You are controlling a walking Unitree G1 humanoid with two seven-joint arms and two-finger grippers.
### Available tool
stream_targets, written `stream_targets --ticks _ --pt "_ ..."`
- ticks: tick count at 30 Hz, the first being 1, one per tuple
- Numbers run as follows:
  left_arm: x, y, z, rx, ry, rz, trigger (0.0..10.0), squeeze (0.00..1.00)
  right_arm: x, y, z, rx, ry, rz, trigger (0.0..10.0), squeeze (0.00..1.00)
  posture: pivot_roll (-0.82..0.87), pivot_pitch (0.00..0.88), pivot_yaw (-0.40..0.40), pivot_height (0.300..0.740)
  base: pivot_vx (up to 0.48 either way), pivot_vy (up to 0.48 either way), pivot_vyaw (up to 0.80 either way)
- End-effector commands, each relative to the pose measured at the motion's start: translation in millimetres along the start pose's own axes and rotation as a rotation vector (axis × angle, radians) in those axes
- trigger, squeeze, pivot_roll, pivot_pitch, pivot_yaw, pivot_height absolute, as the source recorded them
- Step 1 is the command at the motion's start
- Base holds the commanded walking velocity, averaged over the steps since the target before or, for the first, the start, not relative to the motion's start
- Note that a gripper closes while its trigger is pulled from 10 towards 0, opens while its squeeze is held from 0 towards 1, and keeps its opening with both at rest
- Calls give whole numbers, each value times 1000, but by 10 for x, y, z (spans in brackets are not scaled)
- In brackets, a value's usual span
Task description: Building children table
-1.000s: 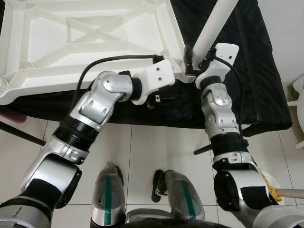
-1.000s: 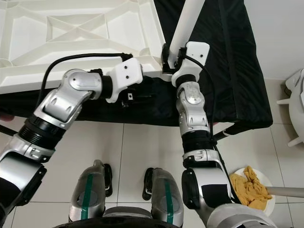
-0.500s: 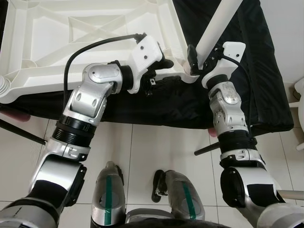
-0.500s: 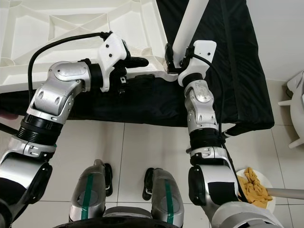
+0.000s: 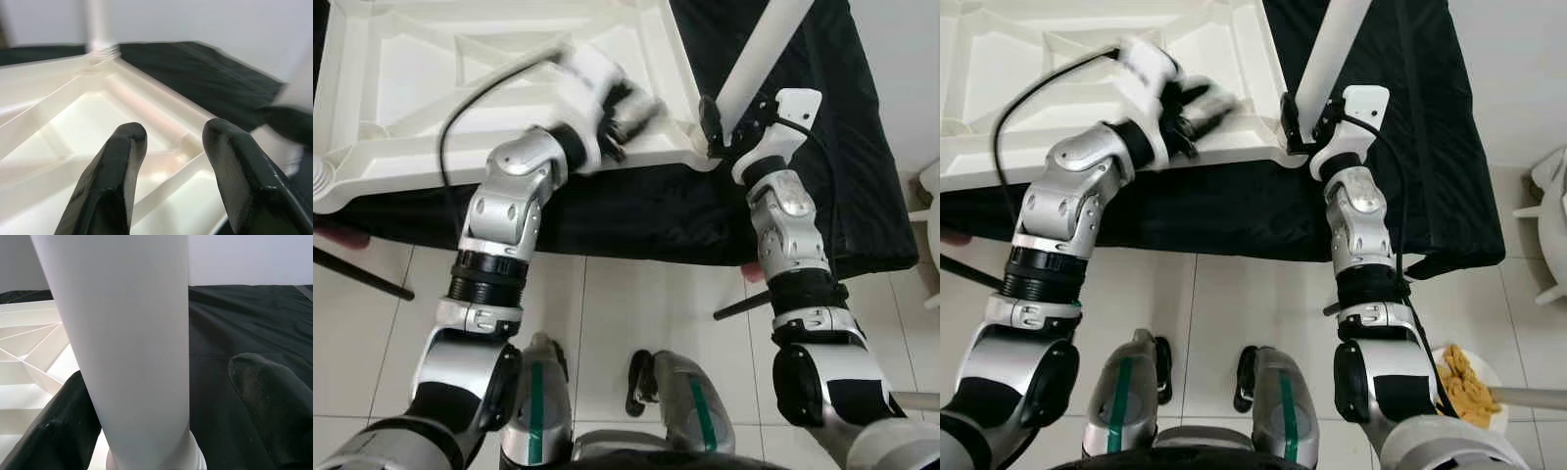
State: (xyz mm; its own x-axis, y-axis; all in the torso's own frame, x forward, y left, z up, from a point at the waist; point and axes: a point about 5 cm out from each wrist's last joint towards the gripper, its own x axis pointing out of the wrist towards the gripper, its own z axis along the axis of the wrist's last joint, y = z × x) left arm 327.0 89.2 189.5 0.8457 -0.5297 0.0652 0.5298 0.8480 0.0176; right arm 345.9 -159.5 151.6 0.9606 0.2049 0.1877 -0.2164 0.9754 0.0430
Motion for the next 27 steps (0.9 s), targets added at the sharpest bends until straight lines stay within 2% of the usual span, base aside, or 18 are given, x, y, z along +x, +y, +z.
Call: stream_targets --ticks 1,3,5,6,11,17,20,27 --pt "-11 -28 -25 -6 8 19 10000 0 -45 -70 -62 5 22 -22 10000 0 50 62 -70 740 0 0 0" --pt "-73 -93 -24 -4 -22 54 10000 0 -40 -99 -46 -14 27 12 10000 0 56 87 -77 740 0 0 0" --pt "-73 -93 -24 -4 -22 54 10000 0 -40 -99 -46 -14 27 12 10000 0 56 87 -77 740 0 0 0" --pt "-101 -96 28 11 -44 72 10000 0 -23 -127 -19 -38 31 60 10000 0 64 116 -89 740 0 0 0" --pt "-132 -55 114 44 -65 90 10000 0 2 -167 15 -48 41 112 10000 0 72 152 -93 740 0 0 0" --pt "-174 -56 169 73 -70 110 10000 0 13 -213 36 -53 48 138 10000 0 79 181 -92 740 0 0 0" --pt "-188 -68 173 74 -67 108 10000 0 25 -222 38 -52 51 151 10000 0 81 193 -88 740 0 0 0" --pt "-266 -177 258 77 -73 56 10000 0 105 -202 84 -72 62 281 10000 0 97 247 -78 740 0 0 0"
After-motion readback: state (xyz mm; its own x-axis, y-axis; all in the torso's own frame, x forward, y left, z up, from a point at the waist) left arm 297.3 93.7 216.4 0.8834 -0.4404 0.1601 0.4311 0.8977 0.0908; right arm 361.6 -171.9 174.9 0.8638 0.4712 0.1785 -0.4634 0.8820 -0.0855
